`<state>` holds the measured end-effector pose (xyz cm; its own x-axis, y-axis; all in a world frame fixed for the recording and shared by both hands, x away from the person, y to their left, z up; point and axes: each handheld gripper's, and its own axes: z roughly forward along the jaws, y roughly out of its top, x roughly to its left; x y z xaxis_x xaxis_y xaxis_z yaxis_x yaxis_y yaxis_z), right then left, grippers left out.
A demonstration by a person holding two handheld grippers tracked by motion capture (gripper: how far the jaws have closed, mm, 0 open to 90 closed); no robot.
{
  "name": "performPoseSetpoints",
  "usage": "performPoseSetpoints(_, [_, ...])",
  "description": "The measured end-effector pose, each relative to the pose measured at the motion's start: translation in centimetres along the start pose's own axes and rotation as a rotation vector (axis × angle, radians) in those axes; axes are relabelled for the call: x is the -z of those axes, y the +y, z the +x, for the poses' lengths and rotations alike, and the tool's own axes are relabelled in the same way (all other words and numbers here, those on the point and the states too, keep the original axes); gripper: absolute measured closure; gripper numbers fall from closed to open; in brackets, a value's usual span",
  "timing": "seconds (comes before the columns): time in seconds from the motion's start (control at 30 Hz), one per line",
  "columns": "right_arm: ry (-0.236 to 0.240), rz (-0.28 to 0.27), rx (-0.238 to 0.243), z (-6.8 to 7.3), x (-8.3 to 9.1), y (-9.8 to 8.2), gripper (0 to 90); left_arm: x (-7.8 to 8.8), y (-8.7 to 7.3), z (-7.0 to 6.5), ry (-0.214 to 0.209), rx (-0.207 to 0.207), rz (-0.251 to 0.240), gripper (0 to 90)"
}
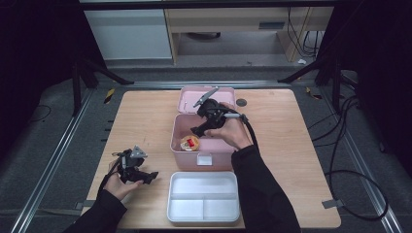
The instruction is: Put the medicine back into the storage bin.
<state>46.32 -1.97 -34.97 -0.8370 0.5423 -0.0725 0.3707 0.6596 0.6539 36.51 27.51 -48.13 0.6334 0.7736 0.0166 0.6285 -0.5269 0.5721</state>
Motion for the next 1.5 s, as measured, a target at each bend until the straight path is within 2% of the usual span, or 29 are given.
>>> performPoseSetpoints(0.03, [0.000,0.000,0.000,0.0,0.0,0.0,24.8,0.0,0.0,0.0,0.001,-0.002,0.000,20.8])
performPoseSetpoints(0.1, [-0.011,-0.009,0.004,-0.1,1.0,-0.6,25.6,0.2,0.1,-0.1,-0.002,-0.007,-0.004,21.2])
performPoseSetpoints(0.13, [-0.018,-0.016,0.009,-0.1,2.2,-1.2,26.1,0.3,0.2,-0.1,-0.005,-0.009,-0.006,21.6])
performPoseSetpoints(0.2, [-0.022,-0.023,0.000,-0.1,2.8,-1.6,26.2,0.5,0.3,-0.2,-0.005,-0.015,-0.013,21.7])
performPoseSetpoints(0.23, [-0.033,-0.035,0.003,-0.2,4.2,-2.6,27.3,0.6,0.4,-0.3,-0.010,-0.021,-0.016,22.1])
performPoseSetpoints(0.3, [-0.036,-0.038,0.002,-0.2,4.7,-3.0,27.5,0.8,0.5,-0.4,-0.013,-0.033,-0.019,22.3])
performPoseSetpoints(0.37, [-0.050,-0.048,0.012,-0.3,6.0,-4.0,28.9,1.0,0.7,-0.5,-0.020,-0.050,-0.019,23.1])
performPoseSetpoints(0.4, [-0.061,-0.061,0.011,-0.3,7.1,-5.1,29.8,1.1,0.8,-0.6,-0.020,-0.054,-0.021,23.7])
performPoseSetpoints(0.43, [-0.061,-0.061,0.011,-0.3,7.1,-5.1,29.8,1.2,0.9,-0.7,-0.022,-0.060,-0.021,23.7])
performPoseSetpoints(0.6, [-0.081,-0.071,0.012,0.0,9.2,-7.8,32.4,1.8,1.4,-1.3,-0.035,-0.089,-0.035,24.5])
performPoseSetpoints(0.67, [-0.070,-0.073,0.025,0.5,9.7,-9.2,32.6,2.0,1.5,-1.6,-0.045,-0.105,-0.044,25.7])
performPoseSetpoints(0.9, [-0.058,-0.071,0.052,1.6,9.8,-11.8,34.2,2.6,2.0,-2.9,-0.070,-0.170,-0.055,27.2])
performPoseSetpoints(0.97, [-0.048,-0.059,0.072,2.2,9.5,-12.9,34.2,2.9,2.2,-3.2,-0.074,-0.189,-0.059,28.6])
performPoseSetpoints(1.1, [-0.027,-0.047,0.079,3.0,9.2,-13.8,35.3,3.3,2.4,-3.8,-0.093,-0.219,-0.061,29.4])
performPoseSetpoints(1.17, [-0.004,-0.022,0.092,3.7,8.5,-14.6,36.0,3.4,2.6,-4.4,-0.120,-0.244,-0.051,31.1])
performPoseSetpoints(1.27, [0.022,0.009,0.115,4.4,7.6,-15.3,36.7,3.4,2.7,-4.8,-0.138,-0.256,-0.044,33.9])
performPoseSetpoints(1.33, [0.030,0.021,0.127,4.7,7.3,-15.6,37.0,3.5,2.8,-5.2,-0.154,-0.277,-0.038,34.0])
performPoseSetpoints(1.5, [0.081,0.096,0.172,6.0,5.5,-16.5,40.8,3.4,2.9,-6.1,-0.180,-0.329,-0.022,37.7])
